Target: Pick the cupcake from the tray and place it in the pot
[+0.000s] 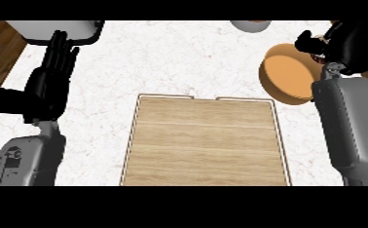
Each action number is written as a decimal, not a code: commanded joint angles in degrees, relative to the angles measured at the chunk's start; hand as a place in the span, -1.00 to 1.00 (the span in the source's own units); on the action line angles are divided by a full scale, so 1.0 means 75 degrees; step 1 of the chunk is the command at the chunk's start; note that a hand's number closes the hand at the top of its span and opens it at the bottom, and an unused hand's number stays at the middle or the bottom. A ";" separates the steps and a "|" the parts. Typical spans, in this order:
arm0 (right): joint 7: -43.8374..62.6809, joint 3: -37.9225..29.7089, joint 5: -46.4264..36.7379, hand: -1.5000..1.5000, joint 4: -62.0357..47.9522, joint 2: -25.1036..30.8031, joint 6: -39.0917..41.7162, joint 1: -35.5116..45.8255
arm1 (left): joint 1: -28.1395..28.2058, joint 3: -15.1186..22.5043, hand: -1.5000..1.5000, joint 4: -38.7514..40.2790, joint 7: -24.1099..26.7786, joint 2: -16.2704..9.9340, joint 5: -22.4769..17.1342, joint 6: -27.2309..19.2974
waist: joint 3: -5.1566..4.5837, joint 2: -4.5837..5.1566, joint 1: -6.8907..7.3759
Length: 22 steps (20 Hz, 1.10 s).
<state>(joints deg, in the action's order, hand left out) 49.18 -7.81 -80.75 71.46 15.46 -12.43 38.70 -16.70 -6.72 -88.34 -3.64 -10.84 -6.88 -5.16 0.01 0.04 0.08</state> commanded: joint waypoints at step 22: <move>-0.3296 -0.1917 0.4005 -1.00 -0.1864 -0.0403 -0.2279 0.0553 | 0.0390 -0.0051 0.00 -0.0283 0.0035 0.0024 -0.0103 0.0269 | -0.0001 -0.0015 0.0056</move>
<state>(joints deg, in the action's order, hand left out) 23.76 -20.80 -53.48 54.72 14.79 -25.81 41.09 -15.79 -6.82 -89.51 -3.85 -10.34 -6.64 -4.61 0.05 0.10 0.50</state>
